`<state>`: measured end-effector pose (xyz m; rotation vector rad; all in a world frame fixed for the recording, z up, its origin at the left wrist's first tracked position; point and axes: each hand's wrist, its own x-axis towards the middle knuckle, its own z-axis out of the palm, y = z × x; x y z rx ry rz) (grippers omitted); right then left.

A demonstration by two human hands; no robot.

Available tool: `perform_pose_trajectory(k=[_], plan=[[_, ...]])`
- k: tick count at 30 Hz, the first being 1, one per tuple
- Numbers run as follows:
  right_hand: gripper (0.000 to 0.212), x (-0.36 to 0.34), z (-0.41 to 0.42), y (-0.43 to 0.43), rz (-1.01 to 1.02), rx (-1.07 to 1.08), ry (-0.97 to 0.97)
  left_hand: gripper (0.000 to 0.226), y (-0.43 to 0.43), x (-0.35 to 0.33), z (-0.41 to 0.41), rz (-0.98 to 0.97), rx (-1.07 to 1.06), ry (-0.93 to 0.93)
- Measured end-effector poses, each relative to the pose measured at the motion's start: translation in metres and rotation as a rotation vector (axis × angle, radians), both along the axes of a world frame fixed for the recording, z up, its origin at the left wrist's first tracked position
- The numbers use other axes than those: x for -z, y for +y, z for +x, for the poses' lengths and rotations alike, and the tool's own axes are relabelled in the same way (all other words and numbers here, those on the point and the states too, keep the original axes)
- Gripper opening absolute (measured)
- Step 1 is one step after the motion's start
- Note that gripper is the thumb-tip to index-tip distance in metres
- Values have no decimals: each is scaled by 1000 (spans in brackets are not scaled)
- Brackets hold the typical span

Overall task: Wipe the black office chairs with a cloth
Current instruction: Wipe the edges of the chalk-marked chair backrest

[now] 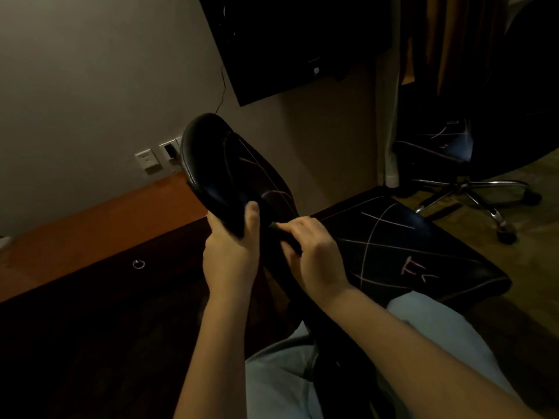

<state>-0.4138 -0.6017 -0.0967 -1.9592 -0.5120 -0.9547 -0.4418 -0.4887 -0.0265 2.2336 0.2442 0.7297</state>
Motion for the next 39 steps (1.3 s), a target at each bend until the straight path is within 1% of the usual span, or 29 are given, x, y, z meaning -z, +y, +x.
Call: perform_pose_trajectory(k=[1, 3, 5, 8, 12, 14, 16, 19, 23, 25, 27, 29, 30, 34, 37, 39], plan=[[24, 7, 3, -1, -2, 6, 2, 69, -1, 7, 2, 30, -14, 59], [22, 24, 8, -5, 0, 41, 4, 71, -3, 25, 7, 23, -8, 174], [19, 40, 11, -11, 0, 82, 18, 73, -6, 40, 8, 2, 9, 211], [16, 72, 12, -20, -2, 110, 76, 80, -5, 52, 9, 27, 6, 138], [15, 121, 1, -38, 23, 77, 262, 84, -3, 53, 9, 46, 10, 71], [13, 133, -3, -43, 18, 65, 351, 79, -4, 52, 7, 47, 13, 60], [14, 136, -3, -46, 9, 65, 381, 75, -5, 51, 5, 46, 11, 51], [17, 121, -7, -48, 69, 61, 314, 76, -6, 52, 5, 39, 10, 55], [21, 60, -11, -34, 132, 45, 69, 77, -6, 56, 8, 36, -7, 66], [22, 30, -4, -22, 124, 13, -4, 75, -4, 57, 10, 35, -27, 71], [24, 16, 4, -11, 89, -22, -24, 67, -3, 57, 12, 33, -42, 80], [22, 21, 9, -4, 57, -21, -39, 59, -4, 57, 12, 31, -50, 89], [20, 27, 10, -3, 54, -6, -44, 58, -4, 57, 12, 32, -52, 82], [13, 54, 15, -5, 69, 57, -54, 69, -3, 61, 11, 56, -51, 40], [9, 83, 14, -15, 91, 69, 9, 71, -2, 63, 12, 57, -35, 42], [10, 111, 10, -27, 77, 76, 95, 76, -2, 62, 12, 61, -32, 36]])
